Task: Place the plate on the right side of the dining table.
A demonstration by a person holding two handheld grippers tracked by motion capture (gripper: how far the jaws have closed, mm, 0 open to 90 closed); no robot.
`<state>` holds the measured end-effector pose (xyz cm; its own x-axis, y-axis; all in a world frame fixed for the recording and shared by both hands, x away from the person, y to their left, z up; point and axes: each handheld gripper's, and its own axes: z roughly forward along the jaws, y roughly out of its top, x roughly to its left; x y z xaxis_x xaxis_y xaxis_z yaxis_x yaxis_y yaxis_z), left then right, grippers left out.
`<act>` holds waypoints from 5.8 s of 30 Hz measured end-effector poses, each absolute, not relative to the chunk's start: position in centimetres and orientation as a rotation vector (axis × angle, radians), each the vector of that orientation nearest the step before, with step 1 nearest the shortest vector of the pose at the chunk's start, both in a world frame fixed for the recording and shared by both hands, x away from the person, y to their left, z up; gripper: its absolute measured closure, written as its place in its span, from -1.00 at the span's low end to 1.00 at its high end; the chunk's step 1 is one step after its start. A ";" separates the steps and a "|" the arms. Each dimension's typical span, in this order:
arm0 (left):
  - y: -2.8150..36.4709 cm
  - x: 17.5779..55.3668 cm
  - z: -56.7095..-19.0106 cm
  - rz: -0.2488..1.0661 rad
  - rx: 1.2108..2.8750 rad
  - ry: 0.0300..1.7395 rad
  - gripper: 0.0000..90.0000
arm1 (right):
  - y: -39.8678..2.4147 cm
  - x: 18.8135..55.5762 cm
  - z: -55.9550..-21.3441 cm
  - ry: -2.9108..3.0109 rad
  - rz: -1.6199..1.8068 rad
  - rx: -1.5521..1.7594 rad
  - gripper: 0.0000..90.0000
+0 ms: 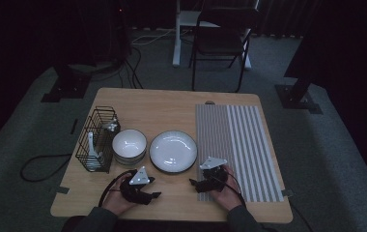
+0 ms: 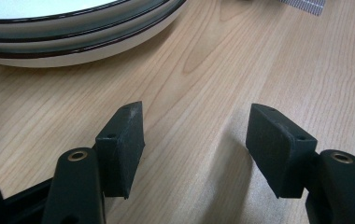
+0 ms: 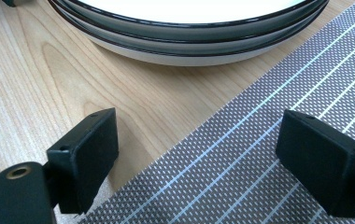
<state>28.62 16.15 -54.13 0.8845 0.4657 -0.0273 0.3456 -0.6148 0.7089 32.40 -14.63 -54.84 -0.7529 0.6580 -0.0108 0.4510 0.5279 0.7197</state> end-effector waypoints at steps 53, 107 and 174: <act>16.8 28.6 -51.9 0.401 2.290 0.689 -0.02 | -14.5 36.8 -46.4 2.383 1.145 0.950 0.43; 14.4 31.9 -50.8 0.397 2.203 0.718 0.11 | -15.1 44.7 -49.6 2.342 1.309 1.494 0.97; 13.3 31.4 -50.9 0.443 2.174 0.727 0.07 | -22.5 43.5 -46.9 2.066 1.464 1.811 0.87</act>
